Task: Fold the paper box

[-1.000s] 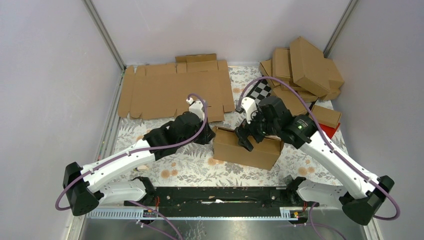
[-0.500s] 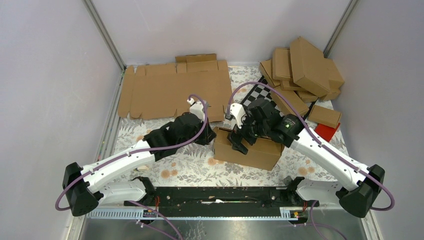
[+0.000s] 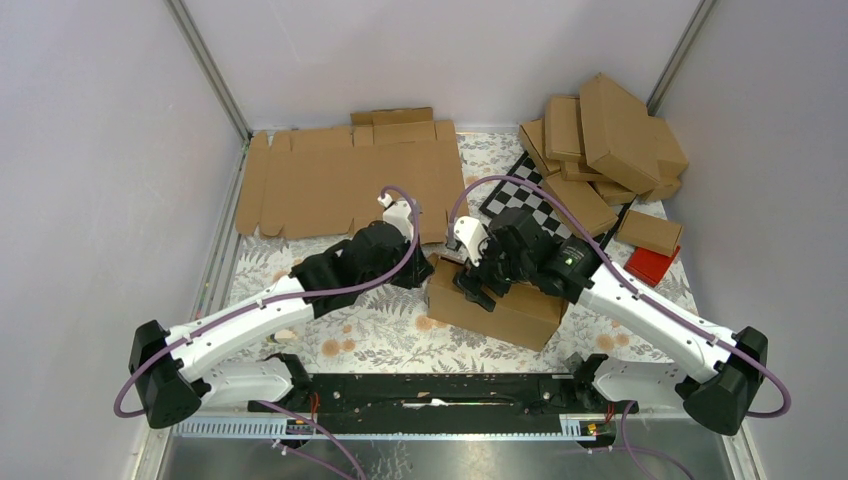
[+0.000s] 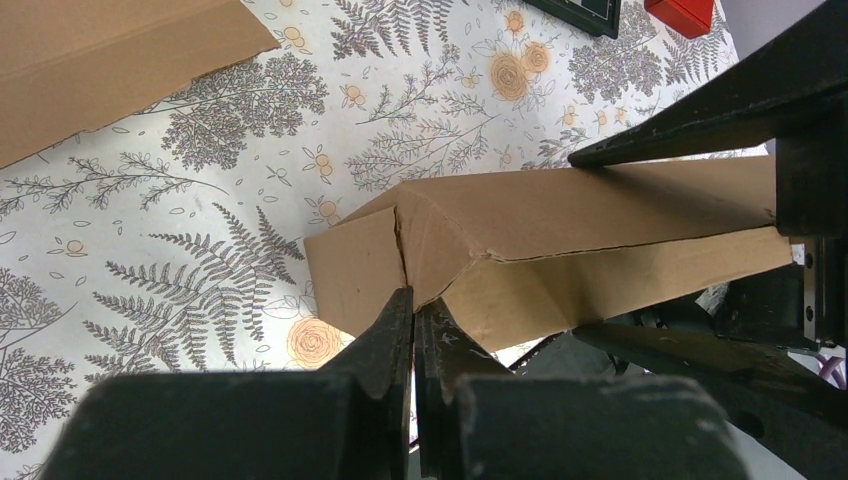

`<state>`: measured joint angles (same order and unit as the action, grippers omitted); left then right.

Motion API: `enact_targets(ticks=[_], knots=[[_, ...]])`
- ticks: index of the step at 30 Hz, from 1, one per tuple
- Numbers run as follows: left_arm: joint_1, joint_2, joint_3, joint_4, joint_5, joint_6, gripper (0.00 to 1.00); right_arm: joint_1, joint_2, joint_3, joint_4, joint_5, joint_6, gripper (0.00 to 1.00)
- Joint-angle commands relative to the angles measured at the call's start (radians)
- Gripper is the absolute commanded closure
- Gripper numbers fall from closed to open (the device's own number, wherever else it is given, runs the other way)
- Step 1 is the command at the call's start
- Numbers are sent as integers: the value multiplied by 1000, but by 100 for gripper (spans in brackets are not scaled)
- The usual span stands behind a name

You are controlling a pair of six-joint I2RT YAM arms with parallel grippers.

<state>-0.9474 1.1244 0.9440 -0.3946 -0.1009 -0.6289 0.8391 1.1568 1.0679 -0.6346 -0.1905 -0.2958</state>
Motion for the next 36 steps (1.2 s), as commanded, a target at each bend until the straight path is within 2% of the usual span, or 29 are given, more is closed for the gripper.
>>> enact_targets(ticks=[1,5,9,23,30,31,32,36], knots=[[-8,14,35,-22,20,-7,100,36,18,-2,18,41,-9,21],[-8,16,39,-24,12,-10,100,38,26,12,17,68,-3,33],[-12,24,51,-37,3,-3,100,40,29,19,17,107,11,40],[-43,31,14,-23,-33,-23,100,41,26,28,17,112,26,41],[-77,36,-23,-36,-111,-25,100,42,12,22,18,108,23,39],[-78,-40,-22,-46,-118,-25,100,42,10,21,17,108,23,39],[-77,16,-21,-49,-120,-24,100,41,7,18,17,107,21,39],[-77,-38,8,-54,-123,-19,74,41,0,16,22,102,20,39]])
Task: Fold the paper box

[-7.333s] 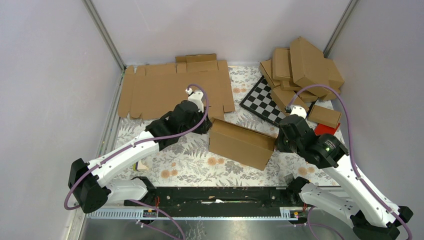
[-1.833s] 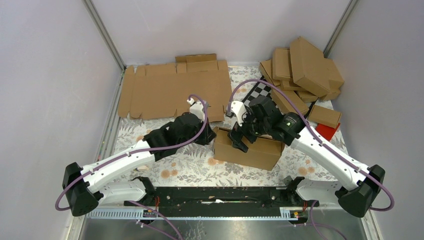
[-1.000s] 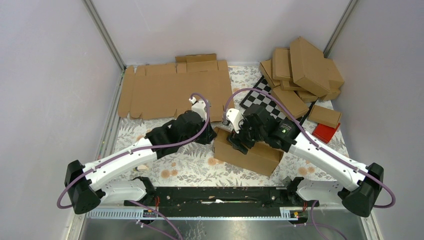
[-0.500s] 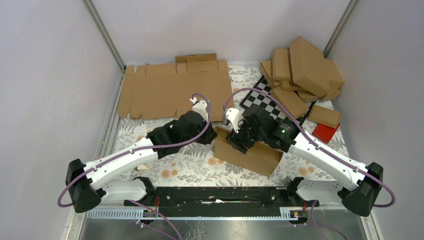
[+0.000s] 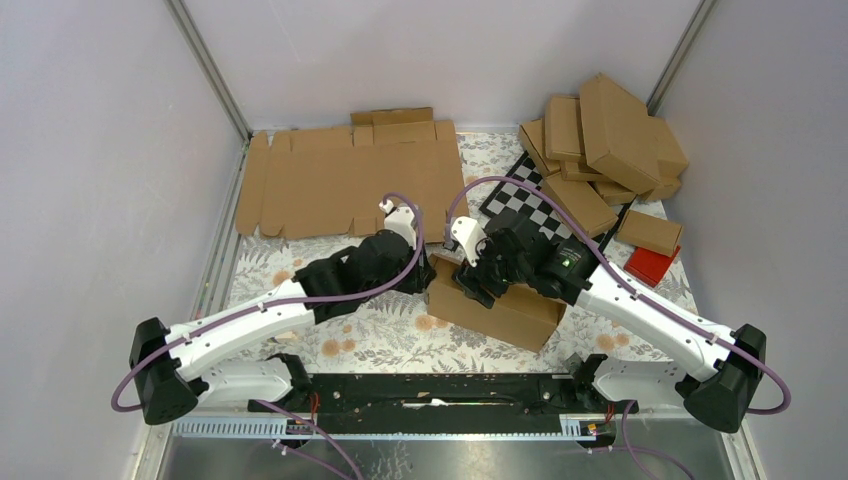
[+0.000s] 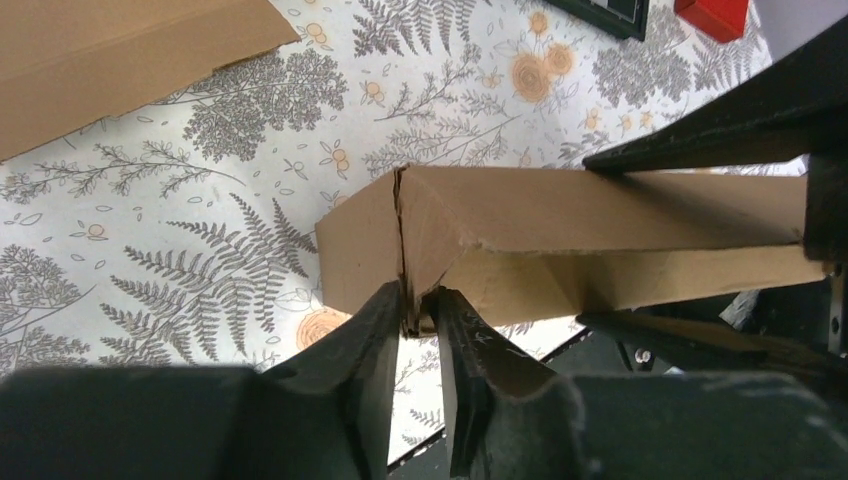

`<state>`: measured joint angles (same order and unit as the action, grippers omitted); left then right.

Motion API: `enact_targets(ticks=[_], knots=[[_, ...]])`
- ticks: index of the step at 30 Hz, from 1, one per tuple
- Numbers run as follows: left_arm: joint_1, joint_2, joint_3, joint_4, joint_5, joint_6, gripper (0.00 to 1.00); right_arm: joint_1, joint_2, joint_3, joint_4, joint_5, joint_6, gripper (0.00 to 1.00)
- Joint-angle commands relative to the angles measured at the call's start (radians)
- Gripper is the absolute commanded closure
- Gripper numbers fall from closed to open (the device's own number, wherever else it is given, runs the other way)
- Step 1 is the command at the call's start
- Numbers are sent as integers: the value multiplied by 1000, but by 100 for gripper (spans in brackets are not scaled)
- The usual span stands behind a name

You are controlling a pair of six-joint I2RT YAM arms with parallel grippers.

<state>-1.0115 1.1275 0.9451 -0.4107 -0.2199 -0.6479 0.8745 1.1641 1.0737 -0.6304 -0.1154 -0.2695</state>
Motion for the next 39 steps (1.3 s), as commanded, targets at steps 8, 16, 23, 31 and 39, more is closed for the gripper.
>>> enact_targets(ticks=[8,16,23,31,39], knots=[[17,-13,150,-89,28,27,59,5,-13,1,22,30,-10,38],[57,60,241,-130,22,64,73,6,-15,0,21,29,-8,38],[62,84,250,-147,27,71,65,7,-15,-3,21,32,-8,38],[68,53,227,-159,36,77,51,8,-12,-1,21,31,-8,38],[108,-33,143,-108,156,101,40,7,-6,1,19,33,-8,38]])
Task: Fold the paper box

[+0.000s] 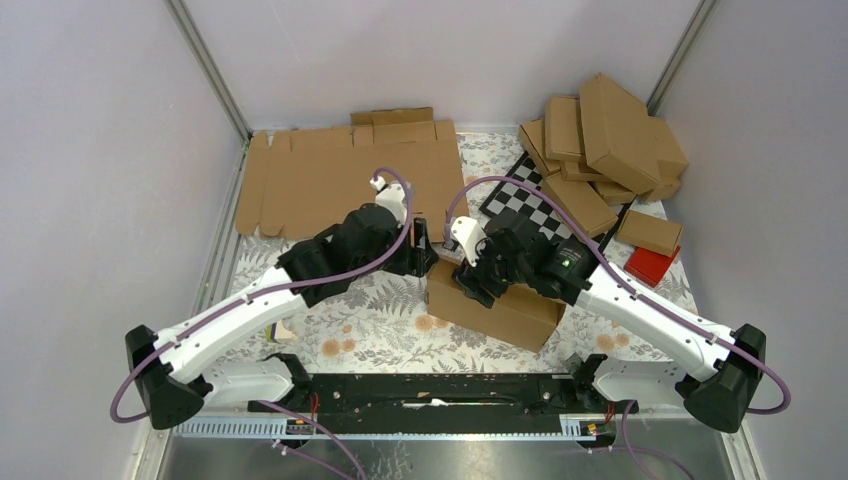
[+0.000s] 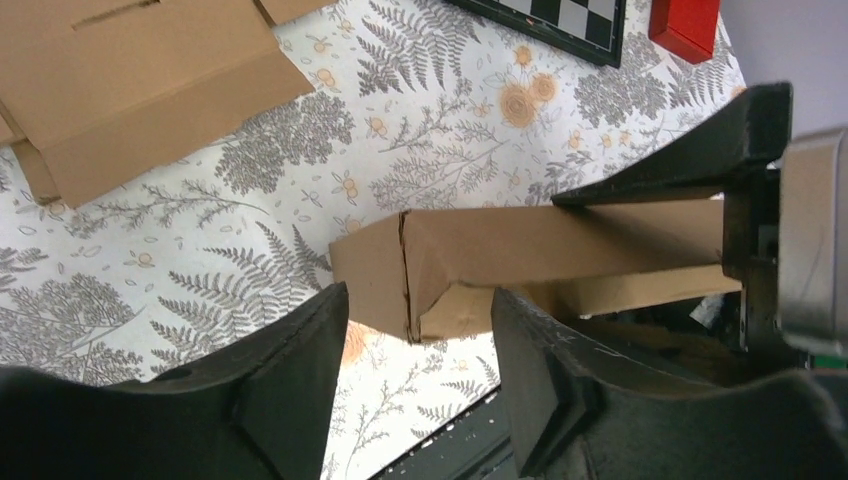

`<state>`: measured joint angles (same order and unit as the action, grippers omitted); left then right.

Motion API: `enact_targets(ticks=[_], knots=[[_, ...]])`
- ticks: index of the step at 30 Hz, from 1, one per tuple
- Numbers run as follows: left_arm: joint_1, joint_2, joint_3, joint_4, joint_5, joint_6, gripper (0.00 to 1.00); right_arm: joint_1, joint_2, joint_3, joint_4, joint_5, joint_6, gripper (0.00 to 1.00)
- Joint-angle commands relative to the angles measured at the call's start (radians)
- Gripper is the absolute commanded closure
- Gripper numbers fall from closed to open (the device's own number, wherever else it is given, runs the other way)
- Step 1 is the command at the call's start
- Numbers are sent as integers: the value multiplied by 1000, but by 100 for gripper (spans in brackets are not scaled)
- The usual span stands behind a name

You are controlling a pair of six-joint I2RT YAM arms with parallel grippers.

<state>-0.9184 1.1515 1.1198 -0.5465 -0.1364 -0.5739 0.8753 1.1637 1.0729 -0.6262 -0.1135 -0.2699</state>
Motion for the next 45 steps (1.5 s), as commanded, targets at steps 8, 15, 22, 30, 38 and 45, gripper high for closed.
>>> enact_targets(ticks=[8,15,22,30,38,45], knots=[[40,-94,-81,59,113,64,46,7,-3,2,15,23,-5,38],[40,-20,-33,73,125,82,56,7,-11,-1,16,20,-6,38],[39,42,15,58,118,99,81,8,-13,-3,15,20,-5,39],[37,34,8,50,131,94,100,8,-13,-4,14,28,-5,39],[7,2,-52,101,141,99,100,8,-9,3,15,49,4,39],[3,-63,-170,166,118,60,100,8,-5,2,16,58,6,38]])
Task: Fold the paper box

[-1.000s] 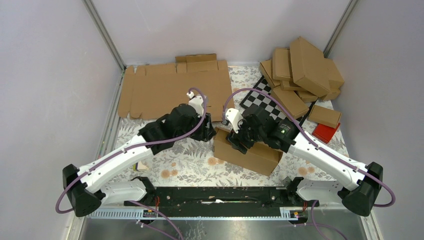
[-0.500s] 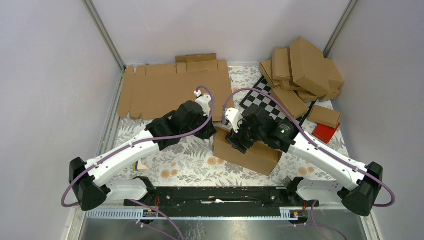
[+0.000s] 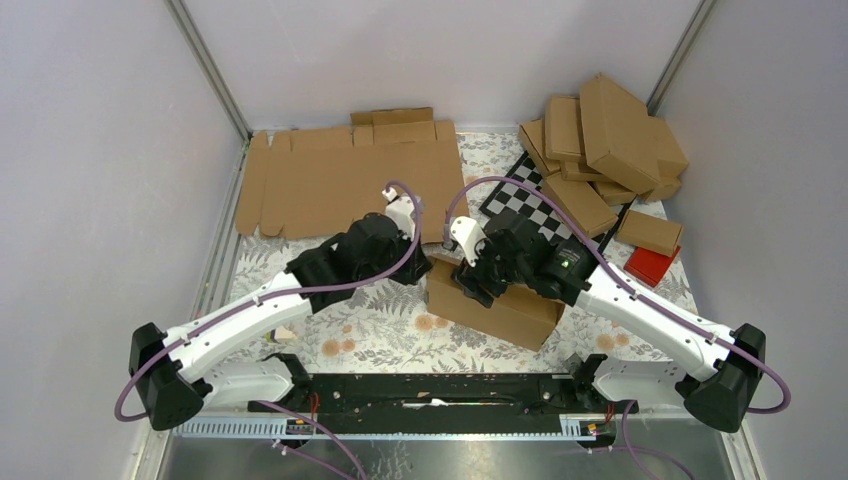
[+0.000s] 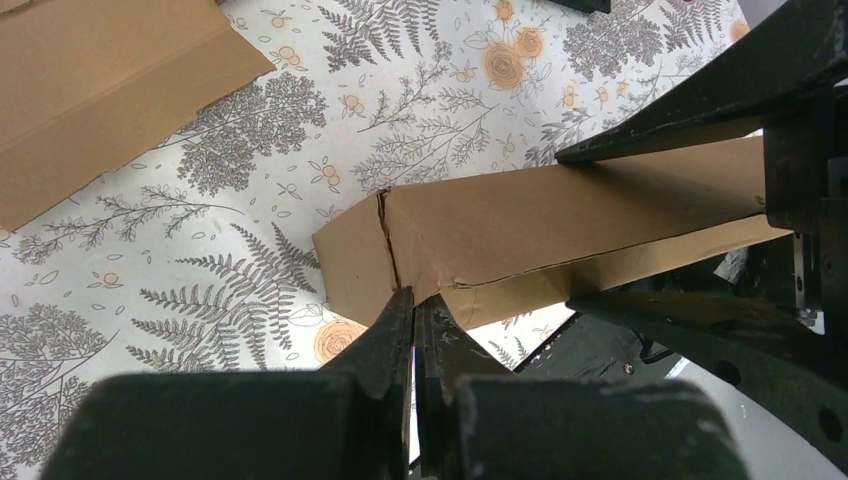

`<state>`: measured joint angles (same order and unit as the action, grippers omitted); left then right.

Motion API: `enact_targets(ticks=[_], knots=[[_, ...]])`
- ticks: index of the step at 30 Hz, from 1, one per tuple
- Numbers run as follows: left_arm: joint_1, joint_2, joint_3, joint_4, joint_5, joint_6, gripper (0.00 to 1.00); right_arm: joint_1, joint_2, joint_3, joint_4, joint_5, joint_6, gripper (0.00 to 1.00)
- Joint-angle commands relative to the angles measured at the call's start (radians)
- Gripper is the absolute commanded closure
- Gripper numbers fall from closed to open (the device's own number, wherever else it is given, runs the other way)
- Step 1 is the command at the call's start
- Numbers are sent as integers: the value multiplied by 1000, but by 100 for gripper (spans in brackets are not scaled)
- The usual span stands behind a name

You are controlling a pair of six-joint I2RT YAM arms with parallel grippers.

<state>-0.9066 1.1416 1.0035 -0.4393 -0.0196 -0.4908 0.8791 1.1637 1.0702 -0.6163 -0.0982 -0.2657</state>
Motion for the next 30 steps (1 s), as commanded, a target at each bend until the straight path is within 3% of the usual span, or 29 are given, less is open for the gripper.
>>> enact_targets(ticks=[1,9,15,19,24,30], knots=[[-9,-58,-67,65,3,-27,100,4,-3,5,6,43,2,39],[-10,-89,-177,142,54,-81,100,3,2,5,6,46,3,38],[-10,-90,-176,146,58,-100,100,4,-1,5,5,44,2,37],[-2,-95,-116,67,24,-107,75,4,-8,1,6,40,-2,36],[38,-114,-34,-5,73,-92,54,5,-19,-4,7,39,-6,36],[87,-85,42,1,148,-74,48,6,-28,-7,6,39,-7,36]])
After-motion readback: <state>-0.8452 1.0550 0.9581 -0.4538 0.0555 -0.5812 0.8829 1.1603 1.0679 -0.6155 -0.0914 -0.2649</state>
